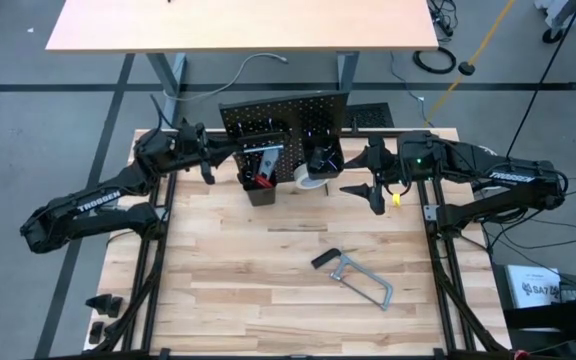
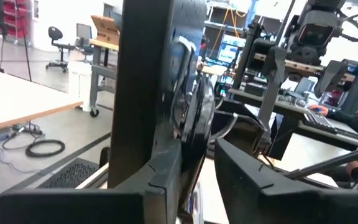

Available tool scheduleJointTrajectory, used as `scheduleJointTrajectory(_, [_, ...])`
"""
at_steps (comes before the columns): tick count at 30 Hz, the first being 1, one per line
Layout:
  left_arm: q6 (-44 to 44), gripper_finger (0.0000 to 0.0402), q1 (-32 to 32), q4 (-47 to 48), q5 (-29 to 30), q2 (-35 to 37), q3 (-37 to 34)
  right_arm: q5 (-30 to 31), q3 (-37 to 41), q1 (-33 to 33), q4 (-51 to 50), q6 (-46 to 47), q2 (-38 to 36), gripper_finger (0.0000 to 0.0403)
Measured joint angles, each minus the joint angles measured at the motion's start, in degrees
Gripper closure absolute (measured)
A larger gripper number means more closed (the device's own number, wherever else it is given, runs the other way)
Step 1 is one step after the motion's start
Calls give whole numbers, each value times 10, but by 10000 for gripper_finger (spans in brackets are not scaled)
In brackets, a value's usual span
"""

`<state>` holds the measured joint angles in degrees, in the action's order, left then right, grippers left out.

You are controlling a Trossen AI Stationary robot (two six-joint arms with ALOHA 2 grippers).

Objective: Hang tools onto peg board
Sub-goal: Hang the clamp on the pegboard, then hang the hacksaw on the pegboard

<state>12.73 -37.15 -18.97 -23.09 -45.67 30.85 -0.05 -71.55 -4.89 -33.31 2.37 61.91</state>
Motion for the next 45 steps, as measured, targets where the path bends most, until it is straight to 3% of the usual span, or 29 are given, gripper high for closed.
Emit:
scheduleJointTrajectory(11, [-3, 288, 0, 5, -5, 17, 0, -1, 0, 0, -5, 0, 0, 133])
scheduleJointTrajectory(27, [-27, 288, 8, 67, -9, 151, 0, -3, 0, 0, -1, 49, 0, 133])
scheduleJointTrajectory(35, [-71, 288, 67, 183, -3, 188, 49, -34, 0, 13, 7, 63, 1, 133])
scheduleJointTrajectory(45, [-126, 288, 210, 231, 97, 145, 105, -87, 0, 32, 27, 104, 13, 133])
